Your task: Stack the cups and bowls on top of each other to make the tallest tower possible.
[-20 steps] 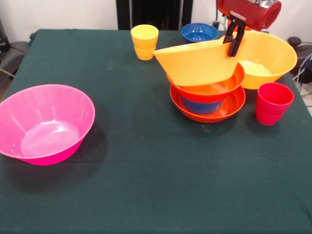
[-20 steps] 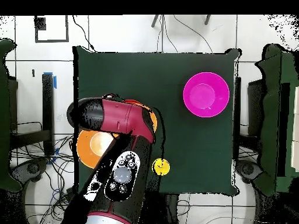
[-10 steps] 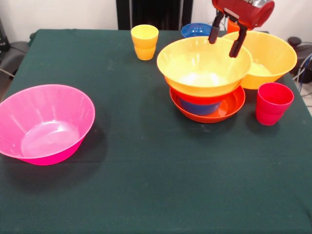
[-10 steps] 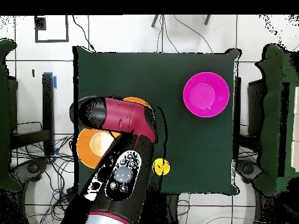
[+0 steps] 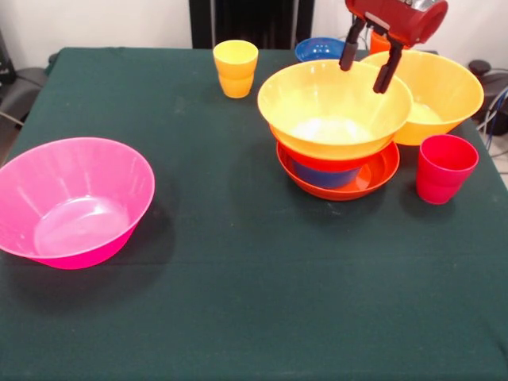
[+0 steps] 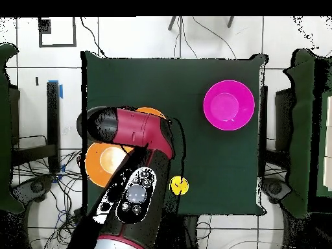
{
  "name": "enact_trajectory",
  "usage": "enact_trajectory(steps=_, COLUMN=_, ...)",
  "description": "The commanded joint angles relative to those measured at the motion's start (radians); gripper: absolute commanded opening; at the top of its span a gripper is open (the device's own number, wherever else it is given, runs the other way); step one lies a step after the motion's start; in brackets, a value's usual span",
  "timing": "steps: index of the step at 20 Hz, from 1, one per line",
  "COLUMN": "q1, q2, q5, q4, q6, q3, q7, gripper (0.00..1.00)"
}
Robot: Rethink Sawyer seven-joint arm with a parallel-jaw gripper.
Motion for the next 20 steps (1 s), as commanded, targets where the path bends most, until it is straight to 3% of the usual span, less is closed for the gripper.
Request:
enact_trajectory(steps=1, q1=0.021, q2=-0.036, q5=-0.031, q4=-0.028, q6=0.083, q3=0.055, q7=0.073, gripper=1.0)
enact_trajectory(steps=11, q1=0.0, q2=-0.175, q5=-0.041, q4=-0.01, q6=0.163, q3=0.056, q7=0.016, gripper=1.0)
enact_trajectory(steps=20, q1=-0.053, q2=-0.243, q5=-0.07, q4=-0.032, q6=0.258, q3=0.072, q7=-0.063, gripper=1.0)
